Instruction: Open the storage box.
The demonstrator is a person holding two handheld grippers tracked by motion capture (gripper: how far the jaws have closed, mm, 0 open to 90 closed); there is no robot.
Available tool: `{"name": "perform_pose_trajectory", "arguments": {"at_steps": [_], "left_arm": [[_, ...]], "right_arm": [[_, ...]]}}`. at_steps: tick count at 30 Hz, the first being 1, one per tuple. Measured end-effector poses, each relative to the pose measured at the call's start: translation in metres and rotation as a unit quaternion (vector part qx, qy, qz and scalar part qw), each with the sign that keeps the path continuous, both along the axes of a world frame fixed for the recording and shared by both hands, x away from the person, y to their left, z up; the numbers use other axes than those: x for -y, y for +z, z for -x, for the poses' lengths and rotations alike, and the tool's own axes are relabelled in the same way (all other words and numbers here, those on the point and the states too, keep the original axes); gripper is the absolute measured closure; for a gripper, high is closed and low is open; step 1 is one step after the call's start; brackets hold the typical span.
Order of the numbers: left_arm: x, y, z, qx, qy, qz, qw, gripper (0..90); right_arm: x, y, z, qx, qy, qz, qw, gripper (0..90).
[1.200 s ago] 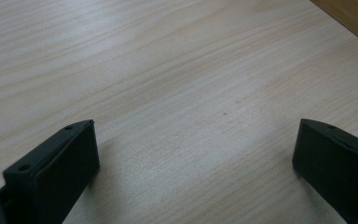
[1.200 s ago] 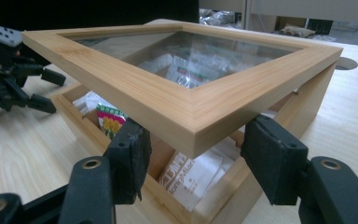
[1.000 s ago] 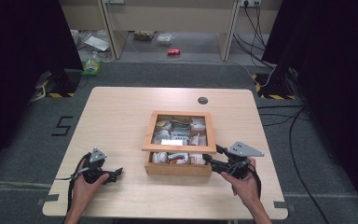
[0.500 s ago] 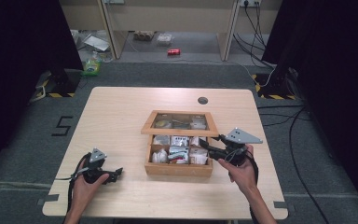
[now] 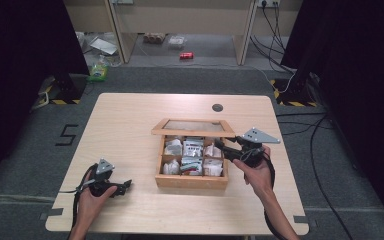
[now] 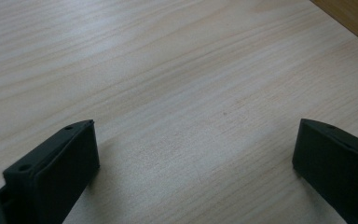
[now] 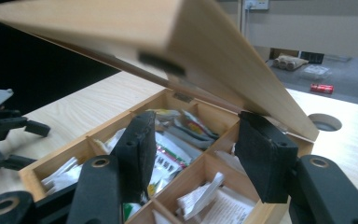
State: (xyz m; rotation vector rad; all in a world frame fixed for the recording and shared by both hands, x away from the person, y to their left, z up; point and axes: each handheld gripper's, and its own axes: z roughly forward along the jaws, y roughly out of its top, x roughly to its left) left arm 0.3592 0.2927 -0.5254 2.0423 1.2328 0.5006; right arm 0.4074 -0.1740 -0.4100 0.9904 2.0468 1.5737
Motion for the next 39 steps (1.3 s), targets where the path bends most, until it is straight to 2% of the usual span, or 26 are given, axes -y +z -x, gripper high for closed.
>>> {"name": "perform_pose_trajectory", "arguments": {"at_steps": [2,6,10,23,39], "left_arm": [[0.000,0.000,0.000,0.000,0.000,0.000,1.0000,0.0],[0.000,0.000,0.000,0.000,0.000,0.000,1.0000,0.0],[0.000,0.000,0.000,0.000,0.000,0.000,1.0000,0.0],[0.000,0.000,0.000,-0.001,0.000,0.001,1.0000,0.0],[0.000,0.000,0.000,0.000,0.000,0.000,1.0000,0.0]], "right_arm": [[0.000,0.001,-0.003,0.003,-0.003,-0.004,1.0000,47.6],[0.000,0.000,-0.012,-0.002,-0.011,0.009,0.9999,47.6],[0.000,-0.002,-0.018,-0.007,-0.019,0.008,0.9998,47.7],[-0.005,0.002,-0.043,0.001,-0.041,-0.001,0.9992,46.9],[-0.013,0.006,-0.073,-0.016,-0.076,-0.013,0.9969,43.1]]}}
